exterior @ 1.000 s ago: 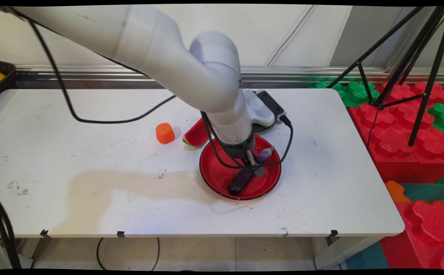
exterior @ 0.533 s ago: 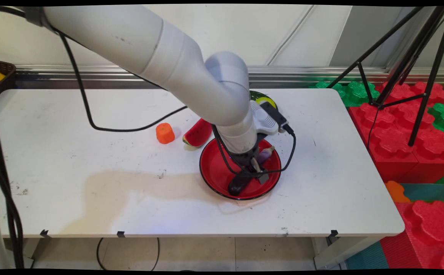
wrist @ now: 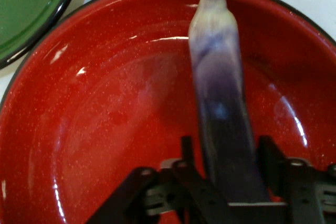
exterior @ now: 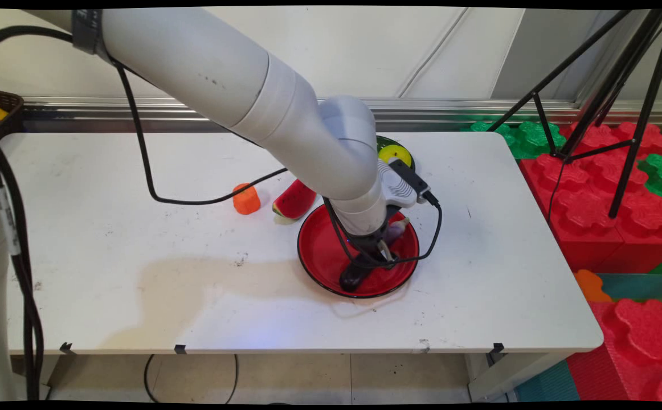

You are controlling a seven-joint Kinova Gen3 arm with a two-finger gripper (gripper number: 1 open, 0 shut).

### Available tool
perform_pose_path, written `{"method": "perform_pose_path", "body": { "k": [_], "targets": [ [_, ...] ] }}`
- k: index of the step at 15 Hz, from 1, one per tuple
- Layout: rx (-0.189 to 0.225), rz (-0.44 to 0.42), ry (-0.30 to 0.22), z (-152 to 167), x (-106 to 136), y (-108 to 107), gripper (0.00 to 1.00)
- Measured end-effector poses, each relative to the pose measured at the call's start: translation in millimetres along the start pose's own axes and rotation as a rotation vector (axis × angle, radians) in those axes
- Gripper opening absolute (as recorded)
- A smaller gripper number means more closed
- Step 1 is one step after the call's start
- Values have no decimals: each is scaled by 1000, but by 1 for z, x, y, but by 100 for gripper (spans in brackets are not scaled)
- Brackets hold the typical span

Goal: Pick up the eggplant from the red plate, then place the picked object on the table

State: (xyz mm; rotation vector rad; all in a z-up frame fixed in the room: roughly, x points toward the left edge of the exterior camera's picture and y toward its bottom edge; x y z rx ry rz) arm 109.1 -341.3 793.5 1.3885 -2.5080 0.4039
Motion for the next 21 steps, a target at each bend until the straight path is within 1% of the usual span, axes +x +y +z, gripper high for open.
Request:
{"method": "perform_pose_path", "body": {
  "k": [5,9,13,16,19,21],
  "targets": [
    [5,-13,16,-5,0,0,0],
    [21,-19,36,-20,2,-4,0],
    [47,-13,59,-47,8,-14,0],
    [71,-5,77,-76,11,-28,0],
    [86,7,89,-107,4,-44,0],
    [93,25,95,-126,-5,-56,0]
  ]
}}
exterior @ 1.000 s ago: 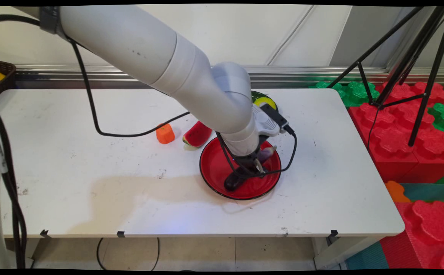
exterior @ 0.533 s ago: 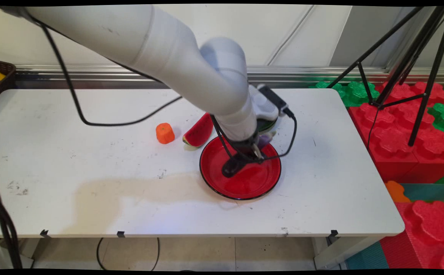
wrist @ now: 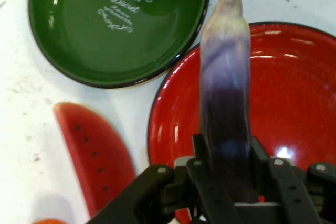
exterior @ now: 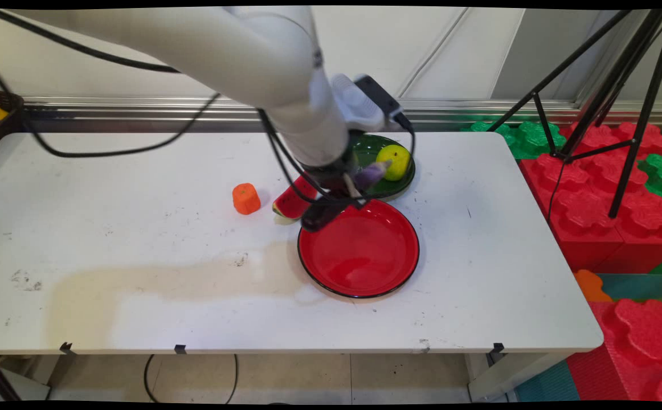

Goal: Place the picked object on the table

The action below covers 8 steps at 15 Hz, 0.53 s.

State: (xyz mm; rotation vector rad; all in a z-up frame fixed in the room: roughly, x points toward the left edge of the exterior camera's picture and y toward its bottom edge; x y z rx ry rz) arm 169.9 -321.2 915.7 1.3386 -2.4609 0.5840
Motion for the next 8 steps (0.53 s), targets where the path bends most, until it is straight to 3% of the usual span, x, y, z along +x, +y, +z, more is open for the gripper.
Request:
{"method": "perform_pose_path", "body": {
  "k": [8],
  "targets": [
    [16,35,-24,-47,-52,-44,0]
  ]
}}
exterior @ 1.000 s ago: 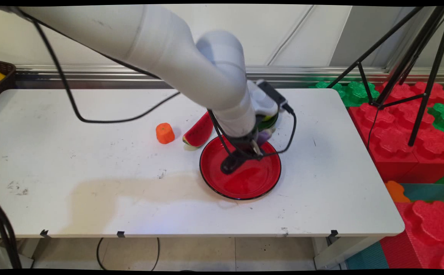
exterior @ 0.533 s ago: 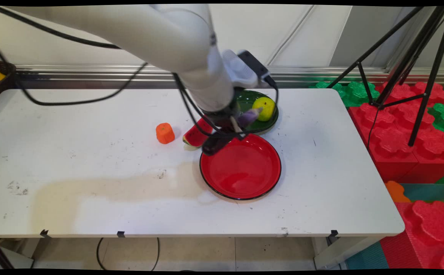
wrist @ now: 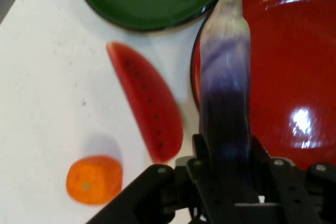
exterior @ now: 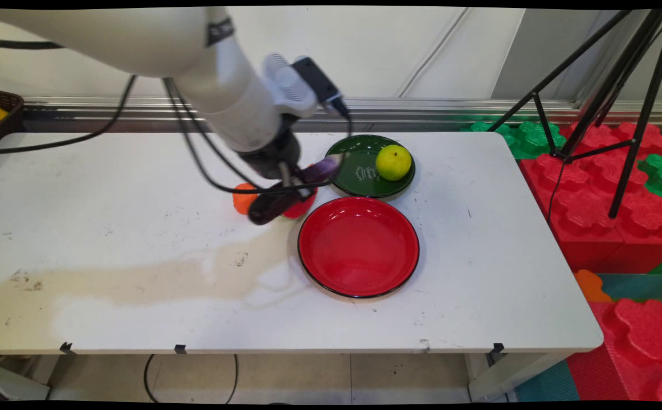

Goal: Place the picked object on the table

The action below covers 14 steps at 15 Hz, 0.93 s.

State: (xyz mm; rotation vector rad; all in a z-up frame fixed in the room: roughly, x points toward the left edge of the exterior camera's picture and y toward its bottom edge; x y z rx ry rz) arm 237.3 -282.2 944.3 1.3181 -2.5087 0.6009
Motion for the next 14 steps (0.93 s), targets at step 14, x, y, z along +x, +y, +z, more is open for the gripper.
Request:
{"method": "perform_pose_path", "body": {
  "k": [14],
  "targets": [
    [-19,64,-120,13,-84,-24,0]
  ]
}}
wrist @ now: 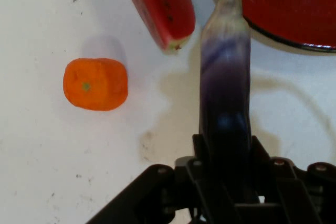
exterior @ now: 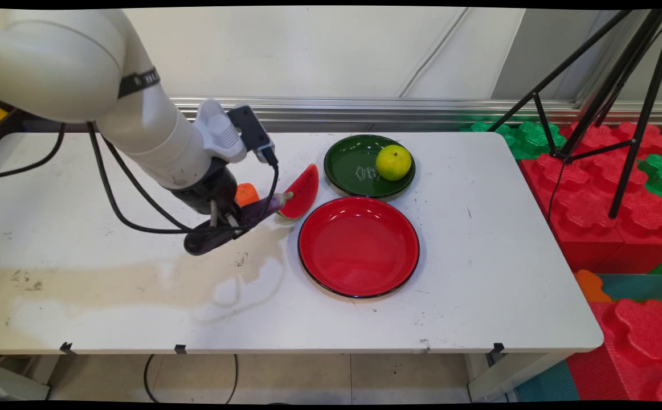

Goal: Place the picked object on the table

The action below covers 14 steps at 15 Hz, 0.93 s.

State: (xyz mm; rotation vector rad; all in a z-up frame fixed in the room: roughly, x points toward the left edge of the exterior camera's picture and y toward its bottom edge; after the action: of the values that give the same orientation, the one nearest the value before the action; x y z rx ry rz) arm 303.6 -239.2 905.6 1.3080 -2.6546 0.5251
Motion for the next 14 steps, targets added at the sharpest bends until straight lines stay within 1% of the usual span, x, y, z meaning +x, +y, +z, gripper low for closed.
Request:
{"method": "perform_pose_path", "body": {
  "k": [4,8,14],
  "targets": [
    [-3,21,-24,26,-4,-2,0],
    [-24,65,-42,57,-3,-2,0],
    [-44,100,-57,85,-3,-1,0]
  ]
}}
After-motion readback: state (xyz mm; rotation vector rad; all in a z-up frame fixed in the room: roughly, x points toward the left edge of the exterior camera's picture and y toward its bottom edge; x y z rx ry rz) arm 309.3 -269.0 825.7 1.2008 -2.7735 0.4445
